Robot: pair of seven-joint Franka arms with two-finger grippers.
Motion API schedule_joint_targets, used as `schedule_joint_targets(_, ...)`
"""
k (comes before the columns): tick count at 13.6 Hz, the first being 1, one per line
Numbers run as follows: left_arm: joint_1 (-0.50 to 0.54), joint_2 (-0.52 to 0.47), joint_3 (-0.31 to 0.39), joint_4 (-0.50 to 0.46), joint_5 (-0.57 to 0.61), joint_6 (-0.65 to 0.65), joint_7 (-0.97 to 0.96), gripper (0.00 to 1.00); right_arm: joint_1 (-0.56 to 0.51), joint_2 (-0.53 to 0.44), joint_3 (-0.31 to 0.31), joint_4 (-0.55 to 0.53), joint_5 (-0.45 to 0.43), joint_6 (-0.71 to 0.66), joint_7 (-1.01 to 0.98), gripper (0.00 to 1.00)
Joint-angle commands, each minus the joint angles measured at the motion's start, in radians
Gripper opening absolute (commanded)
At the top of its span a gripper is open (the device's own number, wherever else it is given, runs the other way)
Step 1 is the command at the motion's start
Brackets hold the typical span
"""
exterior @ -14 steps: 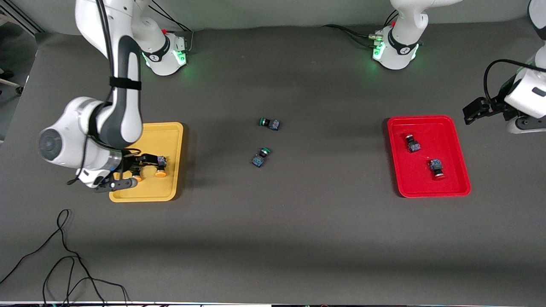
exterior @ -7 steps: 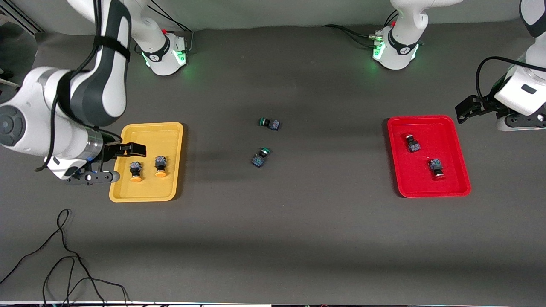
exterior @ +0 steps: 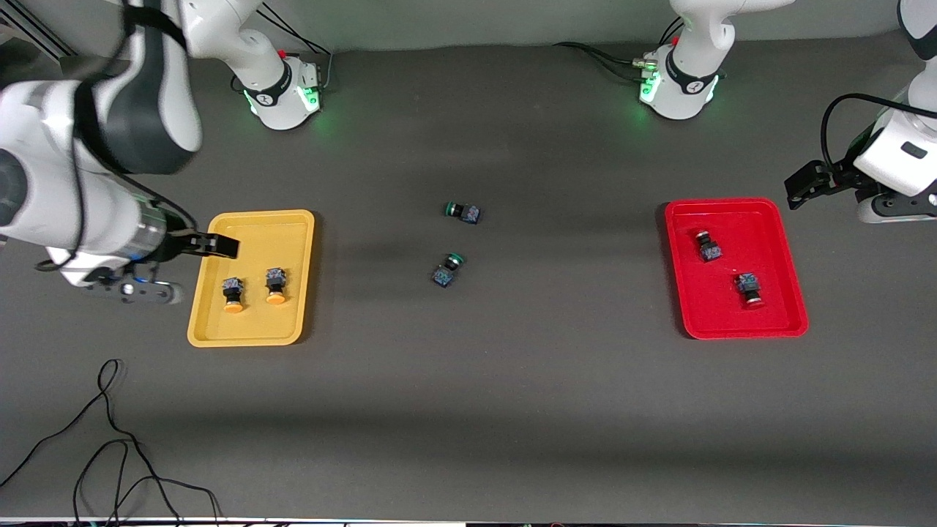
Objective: Place red and yellow buttons in trays
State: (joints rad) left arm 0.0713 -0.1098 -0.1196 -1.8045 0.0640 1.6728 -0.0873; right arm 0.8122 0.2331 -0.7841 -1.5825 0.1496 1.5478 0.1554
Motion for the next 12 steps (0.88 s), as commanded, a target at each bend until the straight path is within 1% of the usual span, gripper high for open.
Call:
schedule_joint_targets(1, -0.004, 0.016, 0.005, 0.027, -0.007, -0.031, 0.015, 1.00, -0.333, -0.129, 0.335, -0.036, -0.059, -0.008, 0.050, 1.00)
schedule_joint_targets(2, -0.004, 0.016, 0.005, 0.027, -0.007, -0.033, 0.015, 1.00, -0.428, -0.149, 0.421, -0.039, -0.071, -0.009, 0.050, 1.00)
schedule_joint_targets(4, -0.005, 0.016, 0.005, 0.027, -0.007, -0.035, 0.015, 1.00, -0.667, -0.185, 0.636, -0.040, -0.099, -0.009, 0.044, 1.00)
schedule_joint_targets(5, -0.005, 0.016, 0.005, 0.025, -0.007, -0.036, 0.015, 1.00, -0.777, -0.196, 0.731, -0.040, -0.111, -0.011, 0.040, 1.00)
schedule_joint_targets(6, -0.005, 0.016, 0.005, 0.025, -0.007, -0.041, 0.015, 1.00, -0.847, -0.205, 0.784, -0.040, -0.111, -0.011, 0.036, 1.00)
schedule_joint_targets(7, -0.004, 0.016, 0.005, 0.025, -0.007, -0.048, 0.015, 1.00, -0.872, -0.216, 0.796, -0.040, -0.111, -0.011, 0.035, 1.00)
schedule_joint_targets(10, -0.001, 0.016, 0.006, 0.027, -0.007, -0.054, 0.018, 1.00, -0.871, -0.222, 0.784, -0.031, -0.113, -0.011, 0.001, 1.00)
schedule_joint_targets(12, 0.001, 0.016, 0.008, 0.022, -0.007, -0.090, 0.015, 1.00, -0.869, -0.230, 0.784, -0.027, -0.122, -0.012, -0.028, 1.00)
